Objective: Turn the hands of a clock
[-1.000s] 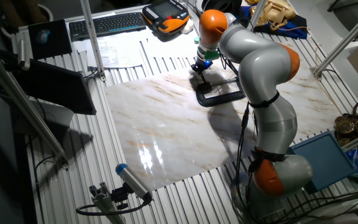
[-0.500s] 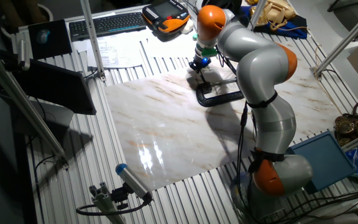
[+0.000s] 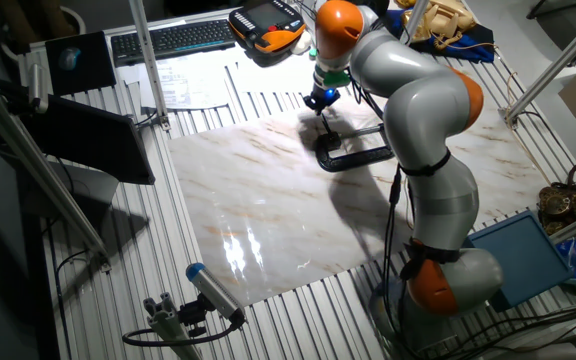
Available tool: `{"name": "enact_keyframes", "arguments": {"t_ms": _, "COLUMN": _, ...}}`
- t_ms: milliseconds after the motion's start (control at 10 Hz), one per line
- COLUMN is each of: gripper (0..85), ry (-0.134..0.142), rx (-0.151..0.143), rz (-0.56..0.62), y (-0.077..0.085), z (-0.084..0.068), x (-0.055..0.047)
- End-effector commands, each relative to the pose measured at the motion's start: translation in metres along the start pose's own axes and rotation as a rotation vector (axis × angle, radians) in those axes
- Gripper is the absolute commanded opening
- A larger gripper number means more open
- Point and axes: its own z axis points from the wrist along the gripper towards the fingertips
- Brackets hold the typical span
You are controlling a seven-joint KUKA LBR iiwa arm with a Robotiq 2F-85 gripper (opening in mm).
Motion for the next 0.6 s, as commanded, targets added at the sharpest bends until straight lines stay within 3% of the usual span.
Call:
{"name": "enact_keyframes", "arguments": {"t_ms": 0, "gripper": 0.0, "ry": 0.0, "rx": 0.0, "rz": -0.001, "y": 0.002, "z": -0.005, "x": 0.003}}
{"name": "enact_keyframes", "arguments": {"t_ms": 500, "gripper": 0.0, "ry": 0.006, "rx": 0.016, "rz": -0.003, "y": 0.022, "z": -0.042, "x": 0.025}}
